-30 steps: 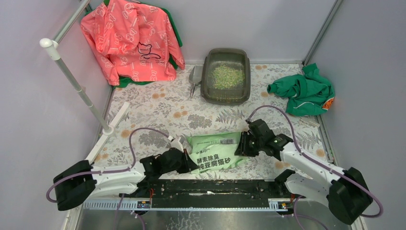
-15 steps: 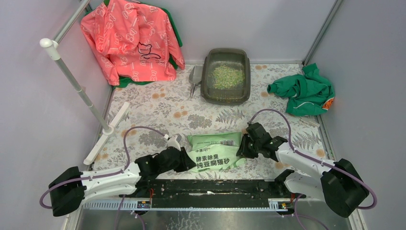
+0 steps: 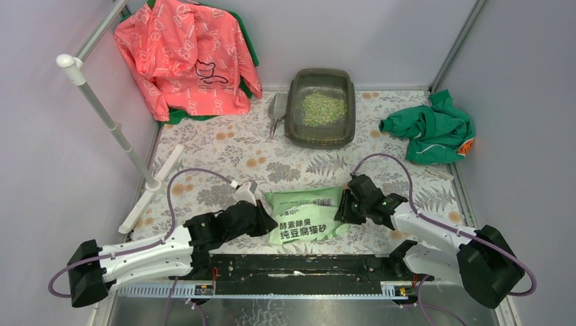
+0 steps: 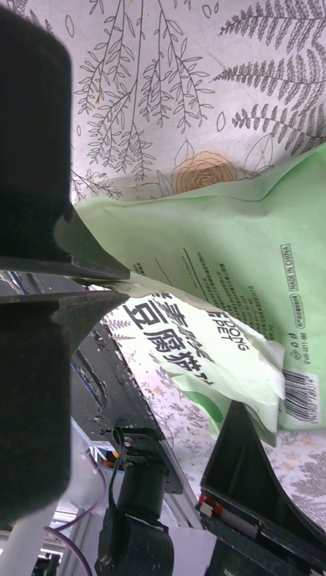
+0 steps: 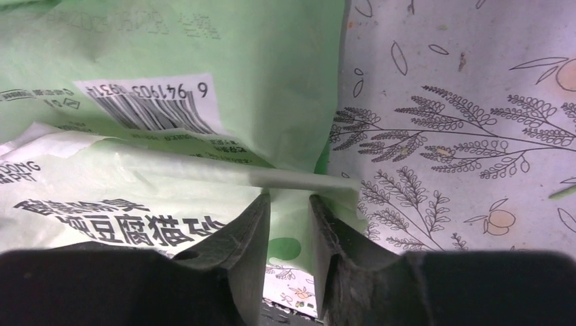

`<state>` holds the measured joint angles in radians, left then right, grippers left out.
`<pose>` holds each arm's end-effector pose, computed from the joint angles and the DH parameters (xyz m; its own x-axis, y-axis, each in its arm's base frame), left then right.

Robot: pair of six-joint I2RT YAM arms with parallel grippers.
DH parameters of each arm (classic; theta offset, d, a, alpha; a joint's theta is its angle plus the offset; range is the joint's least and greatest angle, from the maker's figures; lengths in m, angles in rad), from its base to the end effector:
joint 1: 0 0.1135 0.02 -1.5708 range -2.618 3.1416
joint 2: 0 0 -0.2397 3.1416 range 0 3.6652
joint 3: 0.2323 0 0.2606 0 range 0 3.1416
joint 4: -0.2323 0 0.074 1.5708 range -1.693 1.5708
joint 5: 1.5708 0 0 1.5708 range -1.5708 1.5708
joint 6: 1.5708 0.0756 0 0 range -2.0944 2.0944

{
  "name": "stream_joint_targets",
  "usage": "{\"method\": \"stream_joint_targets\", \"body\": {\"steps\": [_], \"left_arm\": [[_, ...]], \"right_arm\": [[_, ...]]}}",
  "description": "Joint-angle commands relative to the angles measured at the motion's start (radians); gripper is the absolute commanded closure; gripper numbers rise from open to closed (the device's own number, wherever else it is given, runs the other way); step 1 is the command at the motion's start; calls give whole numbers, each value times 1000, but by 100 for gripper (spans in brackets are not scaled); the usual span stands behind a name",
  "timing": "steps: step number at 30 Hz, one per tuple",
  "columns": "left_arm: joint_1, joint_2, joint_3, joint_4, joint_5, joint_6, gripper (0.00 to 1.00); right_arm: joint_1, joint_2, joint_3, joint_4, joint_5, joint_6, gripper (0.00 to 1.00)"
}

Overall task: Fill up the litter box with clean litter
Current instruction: Adjust the cat litter bag at the center of the board.

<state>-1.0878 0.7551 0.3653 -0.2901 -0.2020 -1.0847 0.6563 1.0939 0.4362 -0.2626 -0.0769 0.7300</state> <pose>0.1147 -0.1860 0.1438 -0.8394 -0.2643 -0.4748 0.1133 0.7694 -0.6286 0.1849 0.1497 0.1000 -0.9001 0.1460 -0.4105 -0.0604 0.8913 0.4494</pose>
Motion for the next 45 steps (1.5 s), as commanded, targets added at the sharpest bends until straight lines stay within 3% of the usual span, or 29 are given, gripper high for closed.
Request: {"method": "stream_joint_targets", "body": {"steps": [1,12,29,37,45], "left_arm": [[-47,19,55,-47,-67,7,84],[-157,-27,201,-215,-228,-21,87],[-218,118,135,-137,-270,-58,92],[-216,18,33,-152,-316,-83,92],[-186,24,-24,-145,-329,-85,92]], "right_arm": [[20,-33,24,-101,93,-34,62],[26,-122,96,-230,142,-37,61],[66,-273,172,-341,-6,-60,59],[159,-151,259,-295,22,-61,57],[336,85,306,-207,172,4,57]]}}
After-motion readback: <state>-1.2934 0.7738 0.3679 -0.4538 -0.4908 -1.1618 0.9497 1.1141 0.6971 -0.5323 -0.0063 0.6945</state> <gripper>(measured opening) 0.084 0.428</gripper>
